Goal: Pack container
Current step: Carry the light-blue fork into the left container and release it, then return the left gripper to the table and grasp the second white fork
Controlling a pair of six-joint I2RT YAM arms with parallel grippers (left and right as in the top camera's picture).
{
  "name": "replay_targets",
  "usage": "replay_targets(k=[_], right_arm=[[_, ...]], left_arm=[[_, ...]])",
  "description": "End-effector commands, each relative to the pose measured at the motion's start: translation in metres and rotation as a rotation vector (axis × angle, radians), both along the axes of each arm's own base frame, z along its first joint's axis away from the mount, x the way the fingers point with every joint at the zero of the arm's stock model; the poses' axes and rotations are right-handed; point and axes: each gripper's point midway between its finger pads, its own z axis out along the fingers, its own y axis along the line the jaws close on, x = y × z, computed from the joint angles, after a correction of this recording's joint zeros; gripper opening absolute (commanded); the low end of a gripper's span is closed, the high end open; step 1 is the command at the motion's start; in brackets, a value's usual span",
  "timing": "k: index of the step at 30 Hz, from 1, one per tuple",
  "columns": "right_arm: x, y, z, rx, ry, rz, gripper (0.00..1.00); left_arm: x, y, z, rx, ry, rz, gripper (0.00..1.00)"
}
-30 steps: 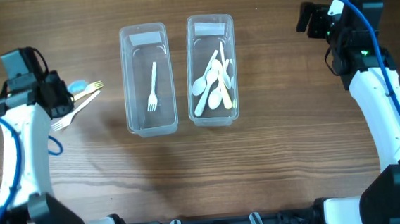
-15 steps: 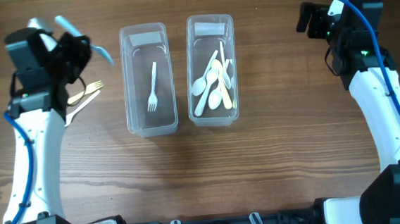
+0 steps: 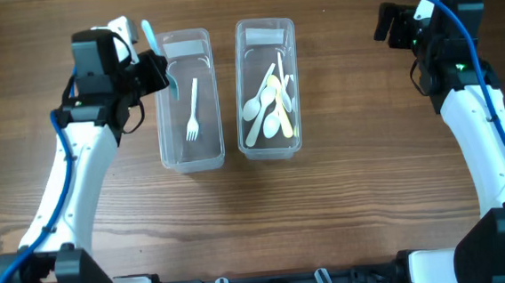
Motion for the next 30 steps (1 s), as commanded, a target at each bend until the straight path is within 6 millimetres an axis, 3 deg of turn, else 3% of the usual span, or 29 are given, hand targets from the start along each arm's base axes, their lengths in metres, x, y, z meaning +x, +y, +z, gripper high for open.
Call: replay_targets(k=[1, 3, 8, 12, 13, 14, 15, 18, 21, 26, 30], right_arm=[[-0.001, -0.004, 0.008, -0.014, -0.017, -0.013, 1.0], [-0.001, -0.004, 0.008, -0.014, -0.017, -0.013, 1.0], [-0.001, -0.004, 0.008, -0.014, -0.017, -0.013, 1.0], [-0.001, -0.004, 0.008, -0.014, -0.017, -0.013, 1.0], [-0.001, -0.004, 0.008, -0.014, -0.017, -0.013, 1.0], [-0.001, -0.004, 0.008, -0.015, -0.017, -0.013, 1.0], [-0.001, -0.004, 0.008, -0.014, -0.017, -0.013, 1.0], [-0.001, -0.004, 0.008, -0.014, -0.017, -0.013, 1.0], [-0.001, -0.004, 0.008, -0.014, -0.017, -0.013, 1.0], [-0.001, -0.004, 0.008, -0.015, -0.017, -0.013, 1.0], [-0.001, -0.004, 0.008, -0.015, -0.017, -0.013, 1.0]], left_arm=[[-0.001, -0.002, -0.01, 0.03, 0.019, -0.014, 0.63], [0.0, -0.002, -0.009, 0.03, 0.015, -0.014, 0.77], [0.005, 0.006, 0.001, 0.032, -0.02, 0.02, 0.78], [0.005, 0.056, 0.002, -0.076, 0.045, 0.388, 0.7], [0.0, 0.071, -0.002, -0.122, 0.082, 0.509, 0.61], [-0.017, 0.096, -0.015, -0.221, 0.174, 0.751, 0.49], [-0.032, 0.112, -0.026, -0.286, 0.242, 0.925, 0.49], [-0.058, 0.138, -0.041, -0.351, 0.325, 1.174, 0.64], [-0.075, 0.16, -0.048, -0.309, 0.345, 1.278, 0.88], [-0.095, 0.184, -0.057, -0.267, 0.364, 1.425, 0.93], [-0.101, 0.185, -0.071, -0.288, 0.414, 1.503, 1.0]])
